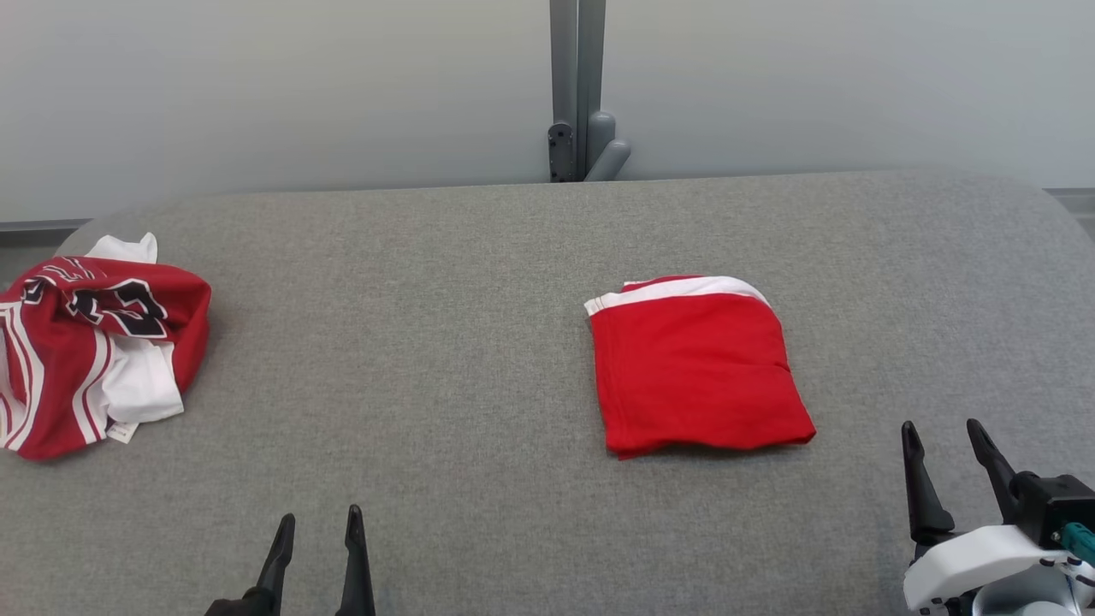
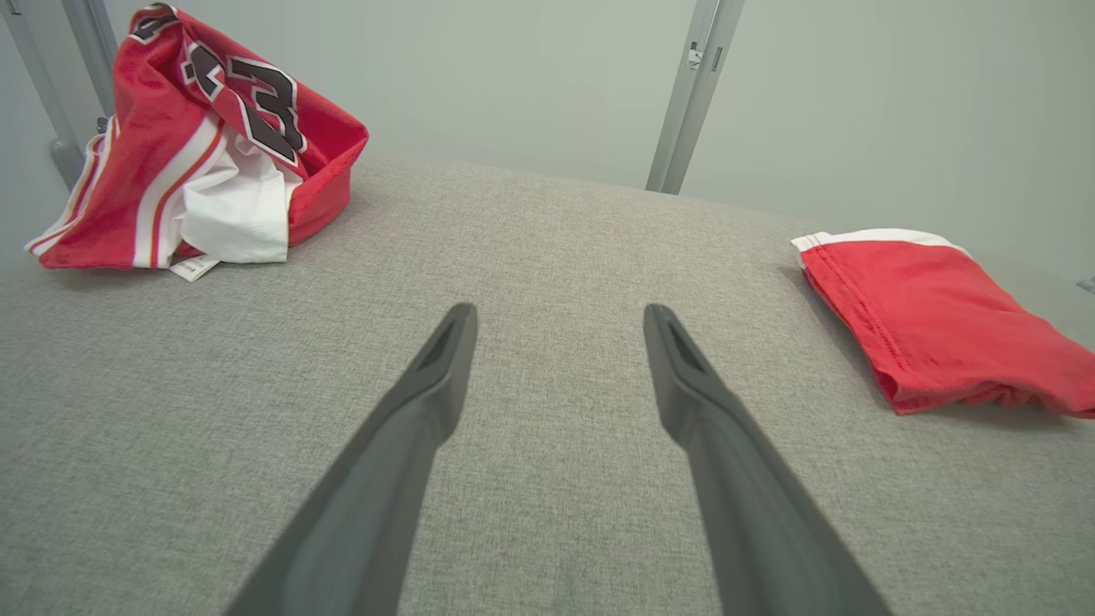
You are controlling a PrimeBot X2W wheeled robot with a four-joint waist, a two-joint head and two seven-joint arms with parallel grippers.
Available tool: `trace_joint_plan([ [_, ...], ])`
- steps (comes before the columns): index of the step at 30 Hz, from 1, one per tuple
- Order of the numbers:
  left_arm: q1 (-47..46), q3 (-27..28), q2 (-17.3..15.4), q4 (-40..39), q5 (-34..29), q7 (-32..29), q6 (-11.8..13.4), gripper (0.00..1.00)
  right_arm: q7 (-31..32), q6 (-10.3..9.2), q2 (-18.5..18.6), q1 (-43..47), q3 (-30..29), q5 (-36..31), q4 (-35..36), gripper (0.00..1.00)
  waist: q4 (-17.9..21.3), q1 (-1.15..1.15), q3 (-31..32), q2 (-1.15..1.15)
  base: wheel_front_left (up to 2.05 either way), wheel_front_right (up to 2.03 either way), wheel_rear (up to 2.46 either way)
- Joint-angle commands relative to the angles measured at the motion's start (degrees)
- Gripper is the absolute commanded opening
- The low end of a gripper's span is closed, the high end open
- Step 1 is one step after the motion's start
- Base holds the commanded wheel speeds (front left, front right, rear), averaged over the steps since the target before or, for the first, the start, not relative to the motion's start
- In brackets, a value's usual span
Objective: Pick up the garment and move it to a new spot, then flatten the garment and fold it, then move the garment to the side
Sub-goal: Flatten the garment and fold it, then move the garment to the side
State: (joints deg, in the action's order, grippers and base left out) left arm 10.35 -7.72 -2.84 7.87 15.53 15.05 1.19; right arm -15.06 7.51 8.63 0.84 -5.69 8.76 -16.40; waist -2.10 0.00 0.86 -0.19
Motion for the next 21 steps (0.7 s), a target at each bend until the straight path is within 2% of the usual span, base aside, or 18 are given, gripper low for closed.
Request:
trace_joint_plan([
  [1, 0.6, -0.2, -0.1, 0.2, 0.3, 0.2, 0.0, 1.0, -0.2, -0.05, 0.0, -0.7, 0.1, 0.5, -0.2, 1.0, -0.3, 0.0, -0.1, 0.19, 0.0, 0.0, 0.0],
  [4, 0.2, -0.3, -0.1, 0.2, 0.2, 0.2, -0.1, 1.0, -0.2, -0.05, -0.4, -2.3, 0.7, 2.4, -1.7, 1.0, -0.8, 0.0, -0.6, 0.19, 0.0, 0.0, 0.0],
  [7, -0.2, -0.4, -0.1, 0.3, -0.4, 0.2, -0.5, 1.0, 0.9, -0.04, -1.1, -6.9, 2.8, 8.8, -5.3, 1.0, -1.2, 0.0, -1.4, 0.19, 0.0, 0.0, 0.0],
  [11, -1.9, -0.3, -0.1, 0.3, -1.1, 0.2, -1.0, 1.0, 12.2, -0.05, 0.1, -14.9, 5.7, 16.5, -9.6, 1.0, -2.0, 0.0, -3.6, 0.19, 0.0, 0.0, 0.0],
  [15, -3.4, -0.9, -0.1, 0.7, -1.4, 0.2, -1.5, 1.0, 23.1, -0.03, 2.1, -22.1, 7.0, 16.2, -15.8, 1.0, -3.8, 0.0, -5.2, 0.19, 0.0, 0.0, 0.0],
  [17, -4.1, -1.4, -0.1, 0.8, -1.1, 0.2, -1.4, 1.0, 26.6, -0.03, 2.2, -24.7, 7.4, 15.4, -19.2, 1.0, -4.9, 0.0, -5.8, 0.19, 0.0, 0.0, 0.0],
  [21, -5.0, -2.6, -0.1, 0.8, -0.5, 0.2, -0.9, 1.0, 29.7, -0.04, 1.8, -28.7, 7.3, 16.0, -26.6, 1.0, -7.4, 0.0, -6.8, 0.19, 0.0, 0.0, 0.0],
])
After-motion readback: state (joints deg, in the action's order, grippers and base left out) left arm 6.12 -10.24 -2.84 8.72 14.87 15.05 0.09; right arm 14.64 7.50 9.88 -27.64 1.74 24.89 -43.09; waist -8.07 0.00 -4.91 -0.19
